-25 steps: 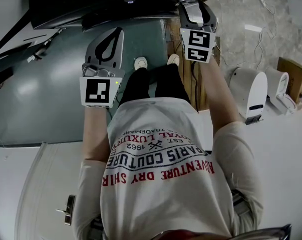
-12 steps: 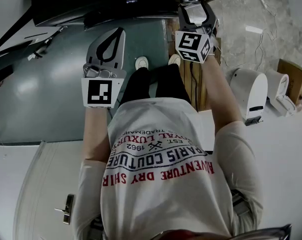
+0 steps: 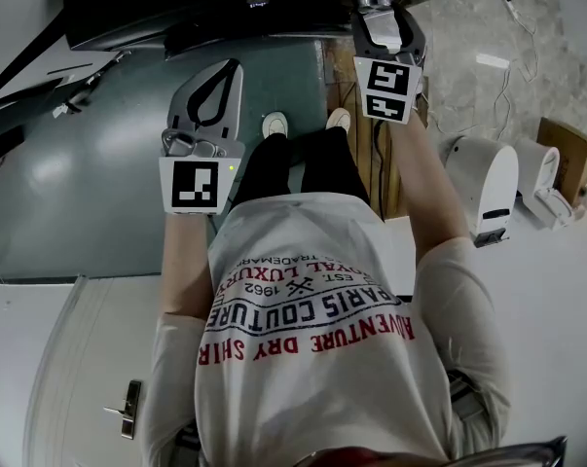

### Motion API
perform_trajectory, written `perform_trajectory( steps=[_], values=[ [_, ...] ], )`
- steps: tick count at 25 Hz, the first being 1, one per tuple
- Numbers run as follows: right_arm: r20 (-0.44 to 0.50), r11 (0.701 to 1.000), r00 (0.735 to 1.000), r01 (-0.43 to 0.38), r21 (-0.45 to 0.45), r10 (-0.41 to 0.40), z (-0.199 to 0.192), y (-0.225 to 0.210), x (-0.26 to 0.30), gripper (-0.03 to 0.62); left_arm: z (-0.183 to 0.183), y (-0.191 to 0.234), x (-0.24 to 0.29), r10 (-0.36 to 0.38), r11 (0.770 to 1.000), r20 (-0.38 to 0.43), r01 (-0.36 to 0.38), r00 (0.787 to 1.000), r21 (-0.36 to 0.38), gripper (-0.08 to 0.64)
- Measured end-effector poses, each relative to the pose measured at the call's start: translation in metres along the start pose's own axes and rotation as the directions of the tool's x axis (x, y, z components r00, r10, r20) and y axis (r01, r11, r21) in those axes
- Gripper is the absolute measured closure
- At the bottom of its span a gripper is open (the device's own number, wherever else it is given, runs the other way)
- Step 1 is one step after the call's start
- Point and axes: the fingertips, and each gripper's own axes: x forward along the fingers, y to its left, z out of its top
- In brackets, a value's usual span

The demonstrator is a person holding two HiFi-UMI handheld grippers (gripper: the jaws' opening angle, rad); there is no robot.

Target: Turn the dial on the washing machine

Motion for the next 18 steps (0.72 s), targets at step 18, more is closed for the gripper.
perform_trajectory(
  steps=[18],
  values=[
    [0.016, 1.000, 1.000, 0.005, -0.025, -0.004, 0.003, 0.002, -0.005, 0.293, -0.003, -0.005, 0.001, -0.034, 0.998, -0.010, 0.035, 0.999, 0.044, 0.543]
  ],
)
